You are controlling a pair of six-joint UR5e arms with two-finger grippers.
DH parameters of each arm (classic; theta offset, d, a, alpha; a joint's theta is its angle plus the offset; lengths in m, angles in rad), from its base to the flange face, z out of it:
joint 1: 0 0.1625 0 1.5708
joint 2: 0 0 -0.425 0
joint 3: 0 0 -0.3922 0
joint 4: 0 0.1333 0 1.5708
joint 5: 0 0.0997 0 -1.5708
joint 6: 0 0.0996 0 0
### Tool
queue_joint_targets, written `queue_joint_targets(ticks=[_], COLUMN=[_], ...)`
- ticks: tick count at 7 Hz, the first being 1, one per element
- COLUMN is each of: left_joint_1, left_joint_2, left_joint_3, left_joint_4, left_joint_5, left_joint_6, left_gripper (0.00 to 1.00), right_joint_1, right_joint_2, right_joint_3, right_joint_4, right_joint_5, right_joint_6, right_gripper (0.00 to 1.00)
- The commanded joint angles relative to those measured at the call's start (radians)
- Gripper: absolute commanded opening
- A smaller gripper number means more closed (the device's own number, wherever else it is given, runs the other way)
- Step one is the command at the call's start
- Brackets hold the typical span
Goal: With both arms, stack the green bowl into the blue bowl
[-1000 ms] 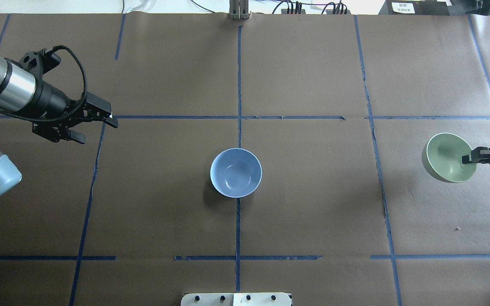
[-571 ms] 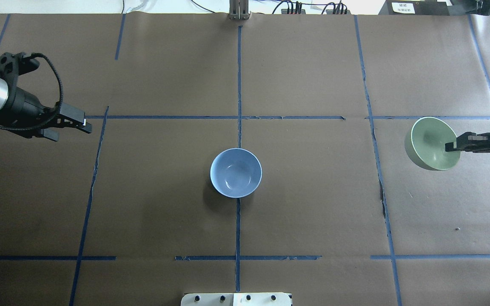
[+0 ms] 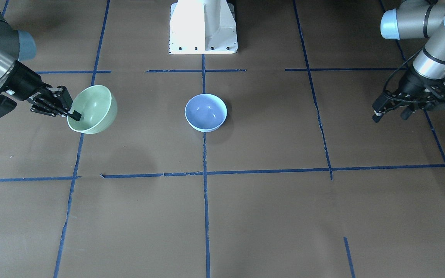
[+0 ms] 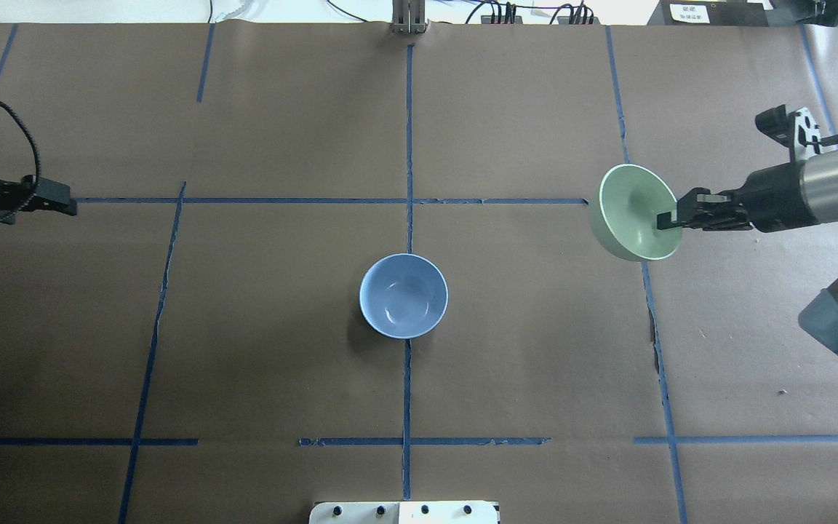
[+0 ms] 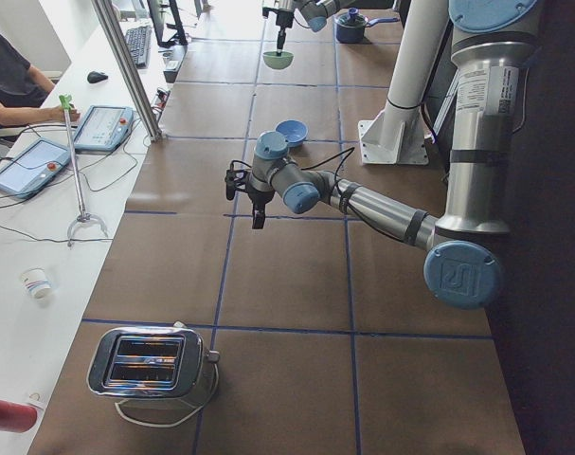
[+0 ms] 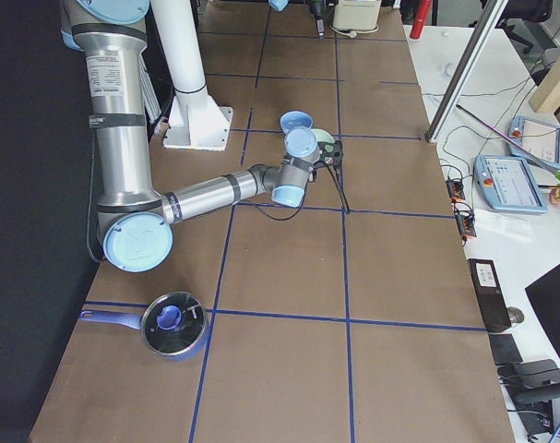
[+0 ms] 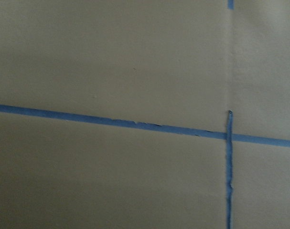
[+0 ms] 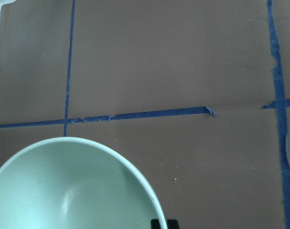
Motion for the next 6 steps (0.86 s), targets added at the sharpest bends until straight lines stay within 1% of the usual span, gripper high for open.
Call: queue_joint_targets(ticks=[1,2,3,4,5,6], left_joint_1=[-0.117,-0.165,-0.180,-0.181,-0.181,-0.181], left_joint_2=[0.015,0.020,0.022,0.022,0.022,0.020], left_joint_3=[0.023,0.024,0.032,0.052,0.068,0.072], left_joint_4=[0.134,0.217,0.234,0.234,0.228,0.225], left_joint_5=[0.002,-0.003,-0.004,-0.004,-0.004,-0.004], left_joint_6=[0.370,0.523,0.595,0.598,0.598,0.598], left_gripper=[1.00,1.00,1.00,1.00,1.00,1.00], right_joint_1=[-0.104,-0.186,-0.283,-0.357,-0.400,-0.418], right_joint_2=[0.120,0.190,0.238,0.296,0.342,0.346], right_joint_3=[0.002,0.000,-0.001,-0.005,-0.005,-0.006], right_joint_4=[-0.086,-0.137,-0.165,-0.232,-0.305,-0.321], right_joint_5=[-0.089,-0.158,-0.268,-0.352,-0.405,-0.416], right_joint_6=[0.018,0.046,0.086,0.090,0.091,0.090], right_gripper=[0.00,0.00,0.00,0.01,0.01,0.01])
